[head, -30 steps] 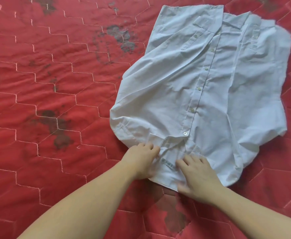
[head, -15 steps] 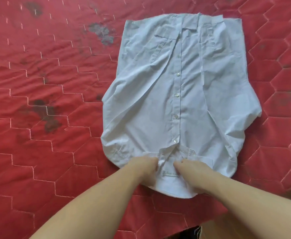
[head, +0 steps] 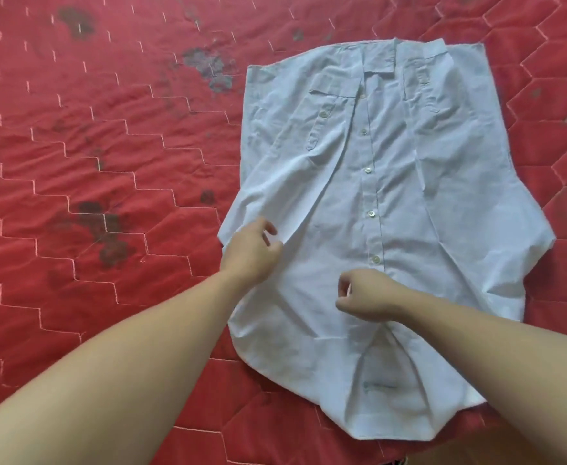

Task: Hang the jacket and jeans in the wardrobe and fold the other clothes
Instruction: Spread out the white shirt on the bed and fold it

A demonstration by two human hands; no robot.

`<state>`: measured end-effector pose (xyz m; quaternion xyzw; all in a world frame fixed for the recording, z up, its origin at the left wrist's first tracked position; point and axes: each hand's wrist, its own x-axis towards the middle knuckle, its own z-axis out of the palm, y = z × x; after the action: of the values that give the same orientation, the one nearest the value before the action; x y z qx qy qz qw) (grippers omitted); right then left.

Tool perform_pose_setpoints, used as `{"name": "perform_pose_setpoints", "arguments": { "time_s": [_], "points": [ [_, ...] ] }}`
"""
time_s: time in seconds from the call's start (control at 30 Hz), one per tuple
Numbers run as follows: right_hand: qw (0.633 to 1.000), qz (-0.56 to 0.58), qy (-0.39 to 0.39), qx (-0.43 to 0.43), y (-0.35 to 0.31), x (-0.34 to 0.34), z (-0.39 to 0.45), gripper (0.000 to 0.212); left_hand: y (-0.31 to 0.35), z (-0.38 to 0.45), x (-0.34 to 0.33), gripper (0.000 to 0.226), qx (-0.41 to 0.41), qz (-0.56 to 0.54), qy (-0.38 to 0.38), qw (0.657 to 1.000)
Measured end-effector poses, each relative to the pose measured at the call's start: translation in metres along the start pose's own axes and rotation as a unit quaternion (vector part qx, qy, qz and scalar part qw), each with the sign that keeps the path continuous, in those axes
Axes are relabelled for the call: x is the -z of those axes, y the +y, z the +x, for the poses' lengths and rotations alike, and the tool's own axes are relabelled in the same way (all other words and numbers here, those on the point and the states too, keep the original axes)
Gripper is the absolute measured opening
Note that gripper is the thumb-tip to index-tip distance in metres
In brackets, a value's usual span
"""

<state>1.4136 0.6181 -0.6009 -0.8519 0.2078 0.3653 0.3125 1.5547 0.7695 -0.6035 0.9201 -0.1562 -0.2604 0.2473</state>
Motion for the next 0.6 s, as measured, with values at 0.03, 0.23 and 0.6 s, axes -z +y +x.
{"name": "perform_pose_setpoints", "arguments": {
  "time_s": [0.03,0.23,0.6],
  "points": [
    [1.0,0.027,0.011,-0.008,-0.007,0.003,0.01,0.007,-0.008,0.012,0.008,0.019,0.011,-0.004,0.018,1.0],
    [0.947,0.31,0.021,-0.081,-0.043,0.021,0.063,0.034,-0.045,0.073,0.044,0.029,0.069,-0.006,0.045,0.997],
    [0.884,0.413,-0.194,-0.105,-0.096,0.003,0.095,0.039,-0.065,0.123,0.081,0.029,0.124,0.065,-0.303,0.943]
  ]
}}
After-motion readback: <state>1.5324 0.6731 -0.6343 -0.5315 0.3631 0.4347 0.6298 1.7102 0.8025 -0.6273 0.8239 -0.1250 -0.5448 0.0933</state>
